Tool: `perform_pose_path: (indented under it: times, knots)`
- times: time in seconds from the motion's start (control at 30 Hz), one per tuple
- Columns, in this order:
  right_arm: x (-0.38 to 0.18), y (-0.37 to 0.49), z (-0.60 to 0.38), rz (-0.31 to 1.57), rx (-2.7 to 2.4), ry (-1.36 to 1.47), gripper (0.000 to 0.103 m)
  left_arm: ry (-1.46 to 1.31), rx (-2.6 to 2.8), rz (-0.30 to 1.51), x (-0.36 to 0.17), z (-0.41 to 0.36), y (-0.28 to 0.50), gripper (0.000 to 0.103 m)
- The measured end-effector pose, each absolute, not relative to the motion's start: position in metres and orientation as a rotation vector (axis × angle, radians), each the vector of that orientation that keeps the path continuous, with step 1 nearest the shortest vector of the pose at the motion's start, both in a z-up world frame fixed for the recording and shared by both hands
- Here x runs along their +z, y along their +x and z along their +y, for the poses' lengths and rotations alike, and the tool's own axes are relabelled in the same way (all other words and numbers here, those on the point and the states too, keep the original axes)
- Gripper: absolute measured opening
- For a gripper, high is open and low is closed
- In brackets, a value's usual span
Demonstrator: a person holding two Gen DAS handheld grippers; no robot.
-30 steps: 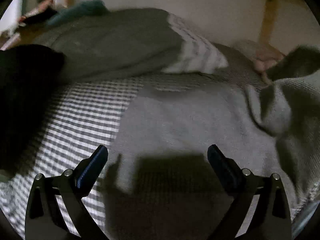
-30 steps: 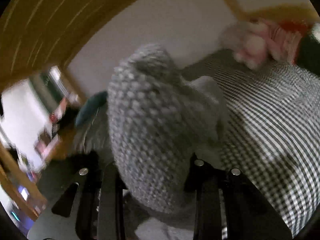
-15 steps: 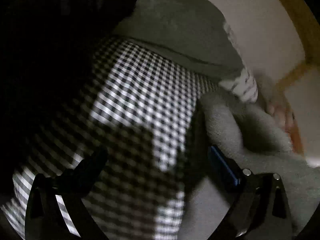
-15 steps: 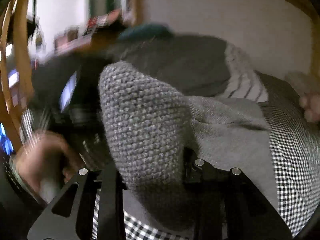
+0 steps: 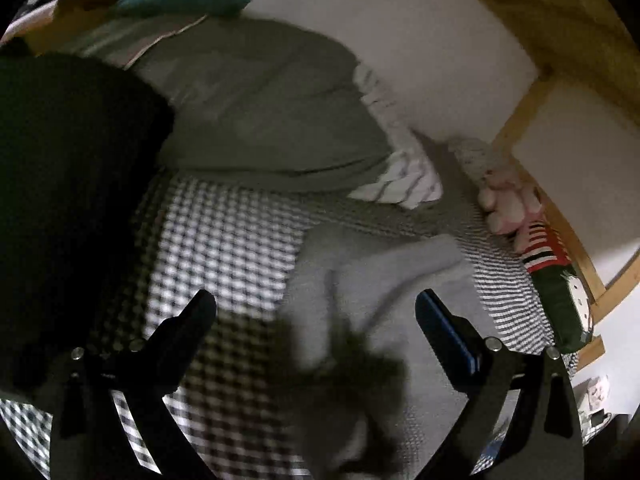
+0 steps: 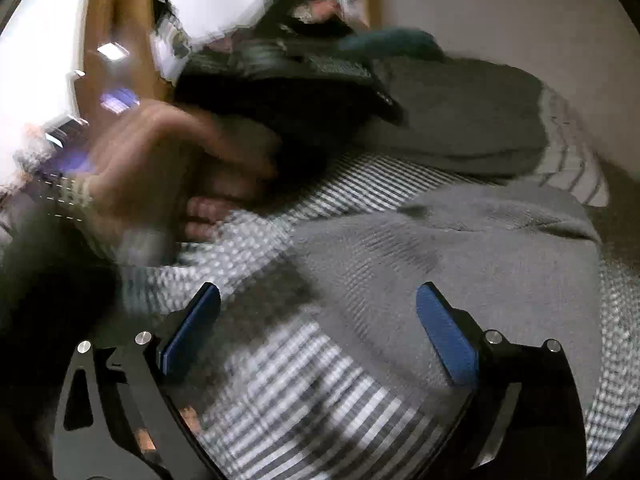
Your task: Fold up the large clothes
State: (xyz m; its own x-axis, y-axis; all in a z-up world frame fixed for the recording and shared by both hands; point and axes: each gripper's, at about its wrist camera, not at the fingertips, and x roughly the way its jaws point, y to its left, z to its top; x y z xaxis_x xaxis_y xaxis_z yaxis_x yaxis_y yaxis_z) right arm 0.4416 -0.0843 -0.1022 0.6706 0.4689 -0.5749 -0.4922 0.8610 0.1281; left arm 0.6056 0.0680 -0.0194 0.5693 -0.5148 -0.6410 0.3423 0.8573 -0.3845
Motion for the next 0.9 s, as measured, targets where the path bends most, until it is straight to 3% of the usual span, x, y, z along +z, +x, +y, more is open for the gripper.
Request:
perform_pose_path:
  times: [0.2, 0.33, 0.4, 0.63, 0.67, 0.7, 0.73, 0.77, 0.83, 0.9]
  knots:
    - [-0.055, 0.437, -0.229, 0.557, 0.427, 0.43, 0.099, -0.241, -0.698, 0.781, -0.034, -0.016, 0.569, 0.098]
    - [-0.085, 0.518, -0.347, 0.688, 0.12, 0.762, 0.099, 0.149, -0.626, 0.908, -0.094, -0.078, 0.547, 0.098]
    - [-0.108, 0.557, -0.377, 0.77, 0.079, 0.894, 0.099, 0.082, -0.617, 0.852, -0.101, -0.068, 0.538, 0.098]
    - [-0.15, 0.691, -0.373, 1.019, 0.044, 0.771, 0.098, 0.089, -0.66, 0.888, -0.102, -0.06, 0.538, 0.098]
    - [-0.16, 0.698, -0.37, 1.051, 0.044, 0.745, 0.095, 0.09, -0.662, 0.89, -0.101, -0.062, 0.539, 0.098]
    - [-0.171, 0.714, -0.362, 1.109, 0.054, 0.709, 0.085, 0.091, -0.665, 0.891, -0.099, -0.063, 0.54, 0.098]
    - [-0.176, 0.72, -0.36, 1.131, 0.087, 0.702, 0.061, 0.088, -0.668, 0.894, -0.1, -0.062, 0.54, 0.098]
    - [-0.18, 0.725, -0.355, 1.135, 0.137, 0.703, 0.057, 0.085, -0.668, 0.895, -0.098, -0.06, 0.538, 0.098]
    - [-0.168, 0.732, -0.346, 1.092, 0.182, 0.629, 0.034, 0.079, -0.672, 0.894, -0.096, -0.057, 0.536, 0.098]
    - [-0.153, 0.732, -0.346, 1.03, 0.251, 0.654, 0.027, 0.071, -0.676, 0.891, -0.095, -0.056, 0.539, 0.098]
